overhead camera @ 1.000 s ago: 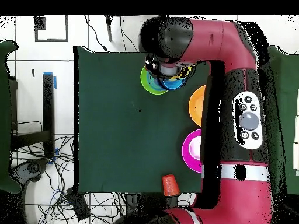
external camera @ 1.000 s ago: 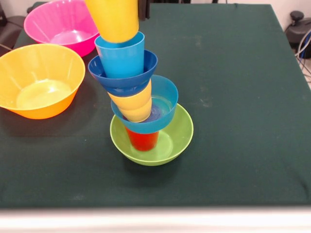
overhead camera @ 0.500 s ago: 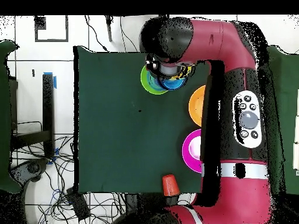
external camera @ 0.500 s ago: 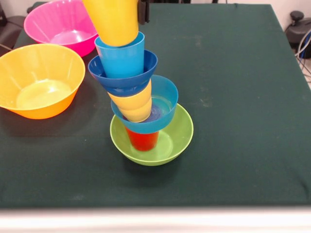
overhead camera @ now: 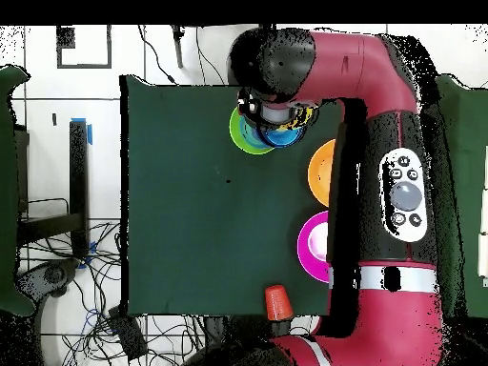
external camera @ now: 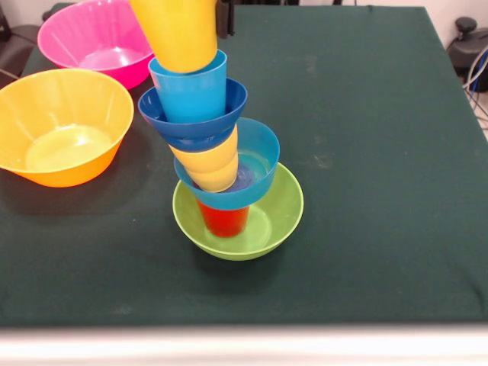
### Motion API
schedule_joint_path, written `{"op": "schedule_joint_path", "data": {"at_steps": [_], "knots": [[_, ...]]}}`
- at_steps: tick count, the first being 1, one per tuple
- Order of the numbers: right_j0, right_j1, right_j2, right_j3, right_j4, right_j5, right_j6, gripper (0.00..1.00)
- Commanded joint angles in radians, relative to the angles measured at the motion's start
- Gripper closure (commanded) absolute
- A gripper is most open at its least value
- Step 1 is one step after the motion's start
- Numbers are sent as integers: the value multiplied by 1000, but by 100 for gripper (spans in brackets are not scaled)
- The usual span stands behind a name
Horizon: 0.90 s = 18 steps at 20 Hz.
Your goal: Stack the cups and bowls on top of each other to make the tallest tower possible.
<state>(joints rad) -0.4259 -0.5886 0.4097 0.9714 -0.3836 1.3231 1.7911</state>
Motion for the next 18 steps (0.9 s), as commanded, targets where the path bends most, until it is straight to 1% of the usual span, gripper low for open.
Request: {"op": "schedule_joint_path", "data": {"at_steps": [1,2,3,7,18], "knots": [[5,33,45,31,-66,4,-274,100],[4,31,44,37,-64,4,-271,100],[4,31,43,38,-64,10,-270,0],[6,33,40,34,-65,16,-265,0],[5,30,46,40,-66,-20,-269,0]]}}
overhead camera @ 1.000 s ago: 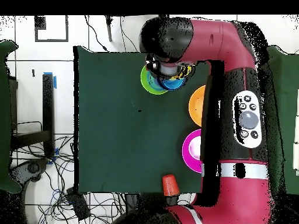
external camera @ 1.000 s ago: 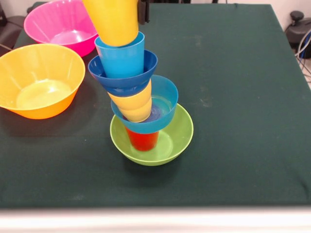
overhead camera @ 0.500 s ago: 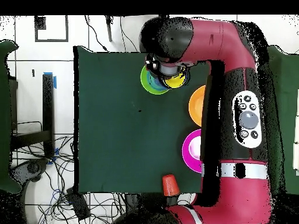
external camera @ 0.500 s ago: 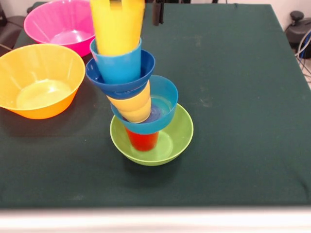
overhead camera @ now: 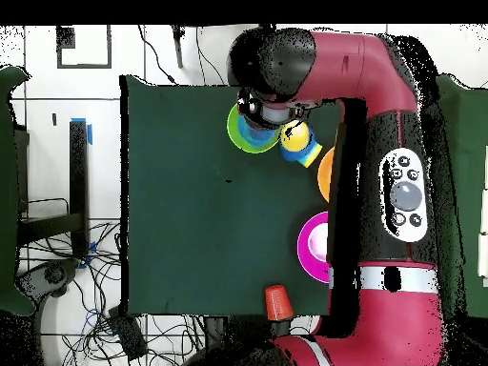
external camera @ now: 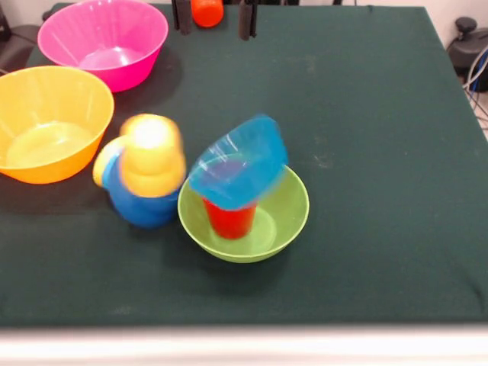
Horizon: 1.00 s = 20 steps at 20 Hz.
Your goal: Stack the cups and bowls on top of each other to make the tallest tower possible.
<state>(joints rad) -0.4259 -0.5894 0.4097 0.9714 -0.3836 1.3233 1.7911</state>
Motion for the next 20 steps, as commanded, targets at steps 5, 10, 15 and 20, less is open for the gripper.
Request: {"op": "schedule_joint_path", "data": {"at_steps": [5,10,15,20], "knots": [[4,27,45,46,-65,-20,-269,0],[6,32,45,38,-68,-17,-268,0],[22,69,0,99,-81,-83,-143,0],[38,107,-28,167,-97,-241,-28,0]]}}
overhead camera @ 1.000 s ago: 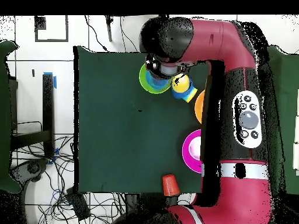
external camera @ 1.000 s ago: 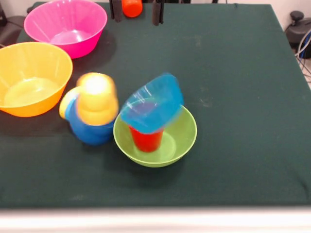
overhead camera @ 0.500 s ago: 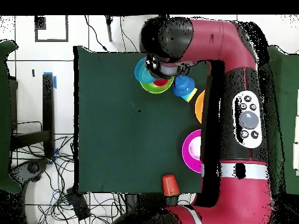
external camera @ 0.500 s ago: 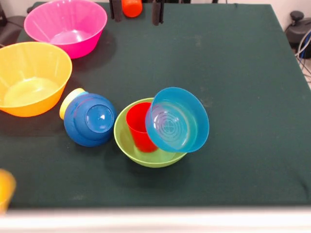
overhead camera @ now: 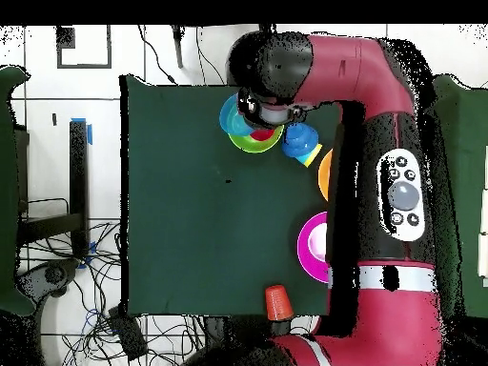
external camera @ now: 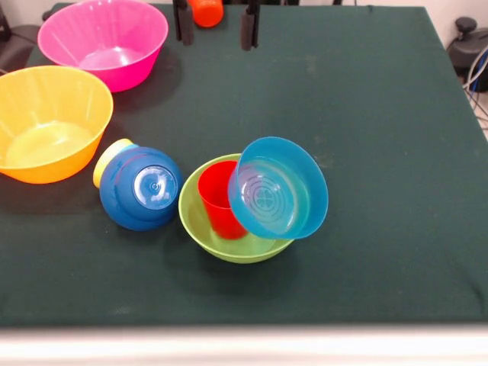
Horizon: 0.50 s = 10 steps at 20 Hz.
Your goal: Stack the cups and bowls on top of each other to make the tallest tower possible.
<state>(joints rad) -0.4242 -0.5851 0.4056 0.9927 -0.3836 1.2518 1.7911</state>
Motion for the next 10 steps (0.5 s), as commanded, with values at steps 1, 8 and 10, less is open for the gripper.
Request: {"op": "schedule_joint_path", "data": {"at_steps": [1,8,10], "knots": [[41,103,-26,151,-94,-184,-14,0],[97,65,-84,193,-121,-361,51,0],[93,55,-86,212,-91,-400,72,0]]}}
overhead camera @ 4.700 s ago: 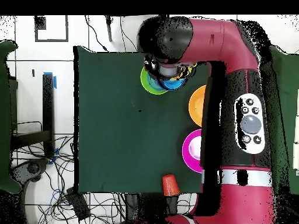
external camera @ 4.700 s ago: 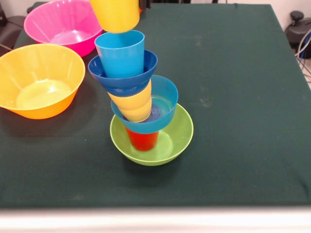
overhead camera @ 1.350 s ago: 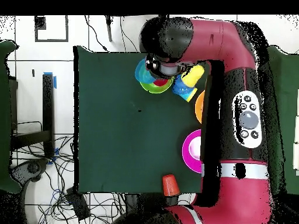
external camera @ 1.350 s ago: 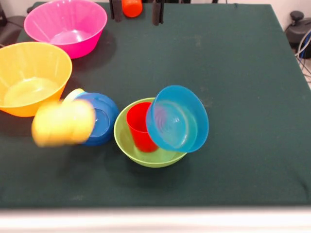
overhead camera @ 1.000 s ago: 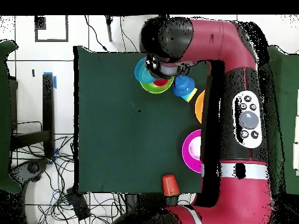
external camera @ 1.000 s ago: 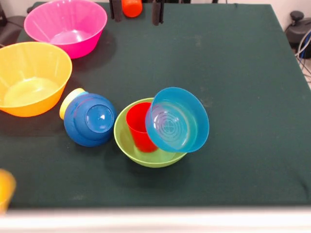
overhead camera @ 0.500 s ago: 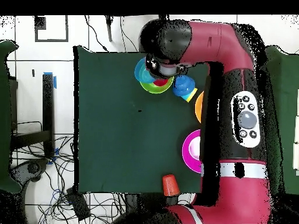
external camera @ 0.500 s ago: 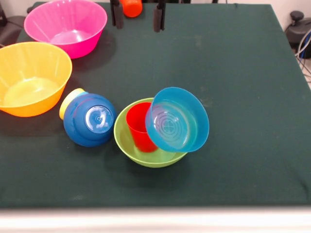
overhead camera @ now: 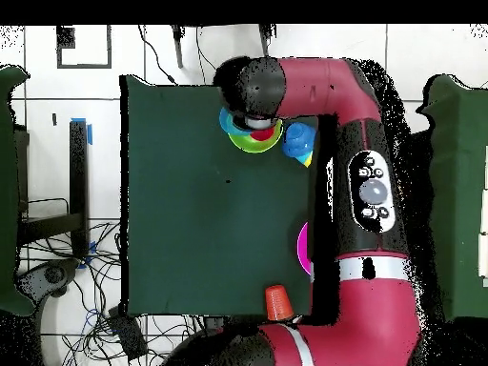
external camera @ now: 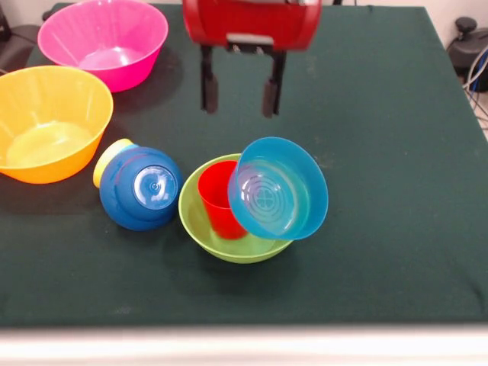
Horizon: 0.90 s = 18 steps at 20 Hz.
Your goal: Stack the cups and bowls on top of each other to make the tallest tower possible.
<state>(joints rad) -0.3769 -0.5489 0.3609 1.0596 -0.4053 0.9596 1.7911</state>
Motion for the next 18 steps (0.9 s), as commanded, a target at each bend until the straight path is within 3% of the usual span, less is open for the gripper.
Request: {"op": "schedule_joint_path", "data": {"at_steps": [1,4,6,13,15,17,18], "knots": [[42,23,-37,149,-55,-121,70,0],[59,25,-71,118,-42,-82,86,0],[86,36,-108,108,-13,-32,168,0],[151,172,-193,77,60,-99,386,0],[171,188,-227,112,66,-197,465,0],[192,204,-272,169,53,-421,586,0],[219,220,-322,168,28,-457,637,0]]}}
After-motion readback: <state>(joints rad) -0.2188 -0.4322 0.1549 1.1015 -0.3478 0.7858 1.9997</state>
